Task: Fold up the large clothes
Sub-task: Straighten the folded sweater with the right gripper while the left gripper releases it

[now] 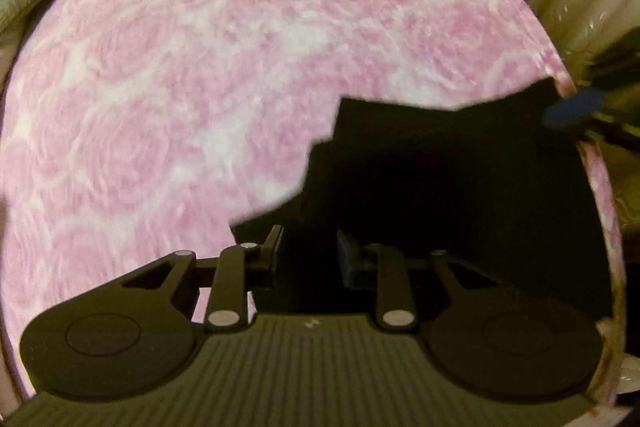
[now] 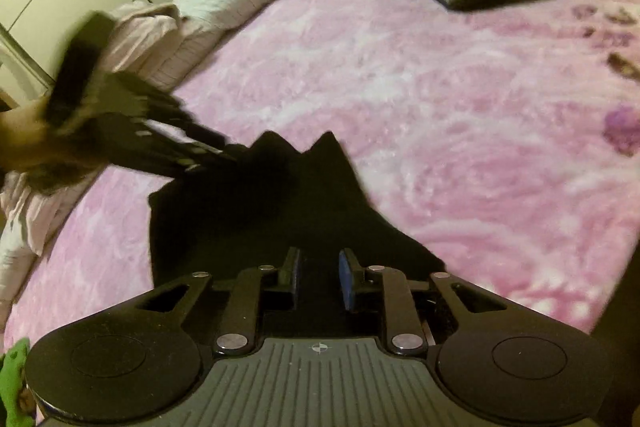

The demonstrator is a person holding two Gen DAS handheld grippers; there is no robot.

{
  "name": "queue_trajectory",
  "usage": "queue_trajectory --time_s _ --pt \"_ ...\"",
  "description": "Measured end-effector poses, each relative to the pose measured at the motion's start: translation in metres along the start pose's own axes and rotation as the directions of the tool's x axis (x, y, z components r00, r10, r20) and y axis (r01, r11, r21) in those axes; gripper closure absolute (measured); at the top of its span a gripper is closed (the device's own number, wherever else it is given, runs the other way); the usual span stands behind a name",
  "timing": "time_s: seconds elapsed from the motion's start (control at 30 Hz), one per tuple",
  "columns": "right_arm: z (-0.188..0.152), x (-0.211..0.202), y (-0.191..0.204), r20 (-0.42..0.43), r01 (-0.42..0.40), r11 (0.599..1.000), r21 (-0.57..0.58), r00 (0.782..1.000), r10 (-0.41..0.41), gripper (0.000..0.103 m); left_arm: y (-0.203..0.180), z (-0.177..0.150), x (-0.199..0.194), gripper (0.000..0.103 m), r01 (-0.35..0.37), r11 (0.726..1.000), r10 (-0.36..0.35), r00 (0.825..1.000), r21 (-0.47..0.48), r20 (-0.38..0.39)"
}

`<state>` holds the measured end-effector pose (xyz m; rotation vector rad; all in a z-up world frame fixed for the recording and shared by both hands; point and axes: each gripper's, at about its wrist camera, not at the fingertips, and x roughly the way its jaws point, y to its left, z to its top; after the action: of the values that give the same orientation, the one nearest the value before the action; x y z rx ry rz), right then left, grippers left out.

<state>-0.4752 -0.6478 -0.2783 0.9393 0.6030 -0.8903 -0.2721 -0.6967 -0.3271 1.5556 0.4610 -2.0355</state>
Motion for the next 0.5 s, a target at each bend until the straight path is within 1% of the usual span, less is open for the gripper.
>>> queue_trajectory --time_s 0.03,0.1,0.17,0.27,0.4,0.43,0.5 --pt "-0.001 0.008 -0.007 -0.017 0.015 1.000 0.027 1.000 -0.014 0.085 -0.002 -0.005 0.002 0.079 0.001 1.000 -0.001 1.000 -0.002 -0.012" --pt "-0.005 0.020 -0.027 -0.043 0.069 0.993 0.095 0.997 -0.065 0.086 -0.004 -0.015 0.013 0.079 -0.010 1.000 0.009 1.000 -0.006 -0.027" --pt "-0.008 0.023 -0.041 -0.033 0.037 0.989 0.140 0.999 -0.033 0.086 -0.001 -0.019 0.025 0.079 -0.008 0.999 0.007 1.000 -0.039 -0.021" --pt "-0.009 0.023 -0.034 -0.041 0.044 0.998 0.053 0.998 -0.042 0.086 0.002 -0.015 0.026 0.080 -0.013 0.997 0.012 1.000 -0.081 -0.011" --pt "-0.005 0.006 -0.023 -0.059 0.082 0.993 0.079 0.995 -0.078 0.084 -0.004 -0.026 -0.003 0.080 -0.060 0.992 0.061 0.998 -0.107 0.007" --pt "-0.005 0.002 -0.016 -0.057 0.077 0.994 0.077 0.996 -0.072 0.081 -0.006 -0.033 -0.012 0.080 -0.069 0.990 0.071 0.997 -0.125 0.013" --pt "-0.010 -0.007 0.005 -0.055 0.036 0.999 0.041 0.998 -0.034 0.078 -0.012 -0.048 -0.024 0.080 -0.067 0.986 0.070 0.997 -0.152 0.016"
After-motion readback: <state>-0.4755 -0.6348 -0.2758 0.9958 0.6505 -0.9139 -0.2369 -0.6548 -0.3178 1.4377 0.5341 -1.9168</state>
